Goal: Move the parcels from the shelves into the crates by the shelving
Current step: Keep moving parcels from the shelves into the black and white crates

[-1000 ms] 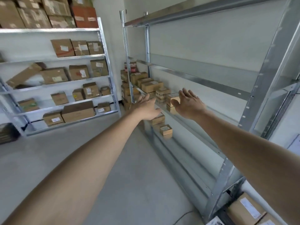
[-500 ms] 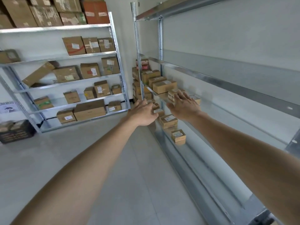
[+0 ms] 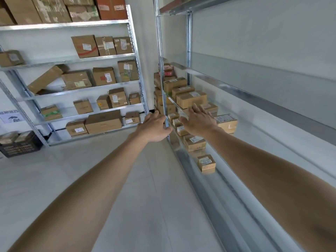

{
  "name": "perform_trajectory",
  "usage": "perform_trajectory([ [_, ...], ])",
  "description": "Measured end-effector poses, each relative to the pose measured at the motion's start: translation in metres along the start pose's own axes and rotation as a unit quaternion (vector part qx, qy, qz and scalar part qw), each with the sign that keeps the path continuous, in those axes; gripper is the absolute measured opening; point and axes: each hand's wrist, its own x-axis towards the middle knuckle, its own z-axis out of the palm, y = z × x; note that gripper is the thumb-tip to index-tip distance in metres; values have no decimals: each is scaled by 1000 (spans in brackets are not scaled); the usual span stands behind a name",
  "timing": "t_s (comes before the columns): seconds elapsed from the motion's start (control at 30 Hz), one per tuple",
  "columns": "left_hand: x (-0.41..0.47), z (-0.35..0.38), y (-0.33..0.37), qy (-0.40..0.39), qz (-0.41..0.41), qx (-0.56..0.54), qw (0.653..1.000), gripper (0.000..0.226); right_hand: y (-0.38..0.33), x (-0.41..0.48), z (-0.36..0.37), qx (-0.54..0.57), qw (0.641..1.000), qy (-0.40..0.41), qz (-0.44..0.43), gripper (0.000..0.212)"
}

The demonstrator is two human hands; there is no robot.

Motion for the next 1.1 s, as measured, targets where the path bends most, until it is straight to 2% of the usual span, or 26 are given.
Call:
perform_trajectory([
  [0.17, 69, -4, -32, -5, 10, -1, 1000, 69, -11, 67, 18, -10, 1000, -13, 11, 72],
  [0.5, 250, -30, -139, -17, 65, -18, 998, 73, -65, 243, 41, -3, 999, 2, 51, 72],
  [0.8, 347, -45, -193, -24, 80, -23, 996, 74, -92, 356, 53, -4, 999, 12, 50, 71],
  [1.1, 476, -43, -226, -20, 88, -8, 996, 70, -83, 490, 83, 3, 999, 4, 34, 73],
])
